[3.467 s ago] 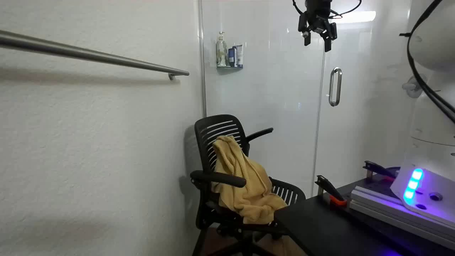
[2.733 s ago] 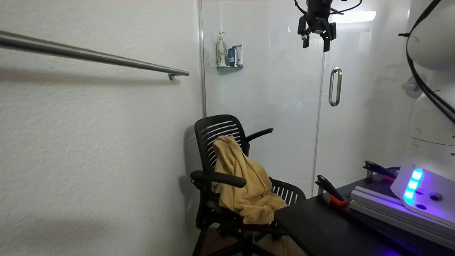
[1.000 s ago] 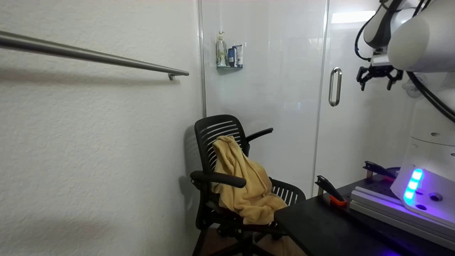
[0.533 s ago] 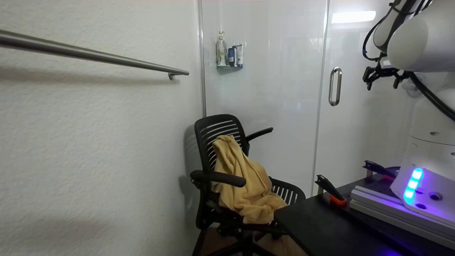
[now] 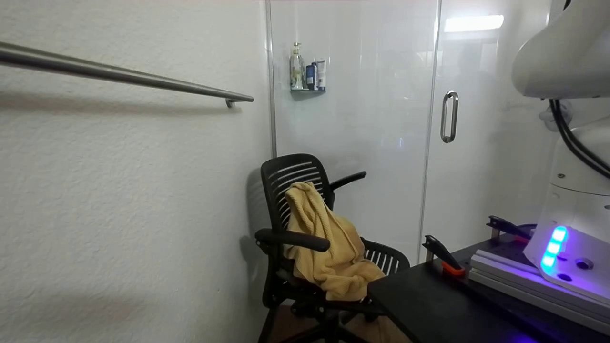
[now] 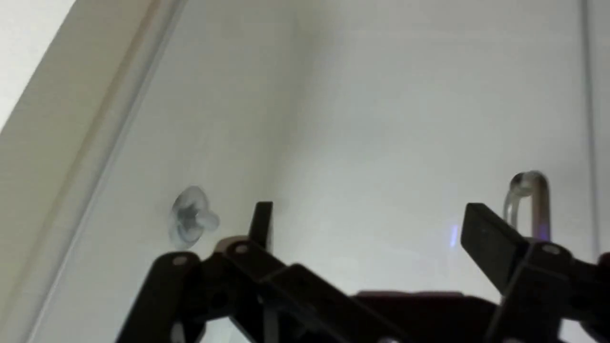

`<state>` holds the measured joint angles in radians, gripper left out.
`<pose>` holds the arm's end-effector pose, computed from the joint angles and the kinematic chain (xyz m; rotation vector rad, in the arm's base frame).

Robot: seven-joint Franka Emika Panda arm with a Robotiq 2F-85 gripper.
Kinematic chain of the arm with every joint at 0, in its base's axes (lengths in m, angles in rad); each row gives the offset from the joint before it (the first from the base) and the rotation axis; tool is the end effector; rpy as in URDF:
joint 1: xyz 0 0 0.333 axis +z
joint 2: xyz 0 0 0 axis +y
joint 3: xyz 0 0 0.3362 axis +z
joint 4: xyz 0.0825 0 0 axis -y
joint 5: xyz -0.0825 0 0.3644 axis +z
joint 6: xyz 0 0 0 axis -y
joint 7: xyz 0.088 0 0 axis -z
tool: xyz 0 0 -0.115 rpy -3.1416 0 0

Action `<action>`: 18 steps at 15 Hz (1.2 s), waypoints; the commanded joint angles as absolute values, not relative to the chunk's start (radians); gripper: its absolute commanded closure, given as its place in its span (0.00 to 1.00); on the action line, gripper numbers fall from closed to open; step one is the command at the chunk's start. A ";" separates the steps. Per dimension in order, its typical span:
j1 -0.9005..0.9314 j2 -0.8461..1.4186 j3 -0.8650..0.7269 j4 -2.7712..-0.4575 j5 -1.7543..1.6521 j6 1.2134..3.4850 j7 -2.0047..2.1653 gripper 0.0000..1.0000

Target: Open the glass door of the shower.

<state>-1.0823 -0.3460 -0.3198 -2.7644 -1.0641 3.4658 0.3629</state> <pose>0.1601 -0.3417 0.4412 2.2856 -0.7363 0.9860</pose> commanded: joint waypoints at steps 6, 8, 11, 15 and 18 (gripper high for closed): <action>-1.044 -0.390 -0.444 -2.761 -1.022 3.466 0.340 0.00; -0.806 -0.465 -0.612 -2.787 -1.151 3.468 0.401 0.00; -0.548 -0.540 -0.826 -2.804 -1.298 3.466 0.421 0.00; -0.208 -0.620 -1.145 -2.779 -1.581 3.466 0.481 0.00; -0.014 -0.538 -1.129 -2.745 -1.517 3.466 0.550 0.00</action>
<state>-0.2143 -0.6007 -1.1370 -2.7714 -1.5834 3.4657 0.4886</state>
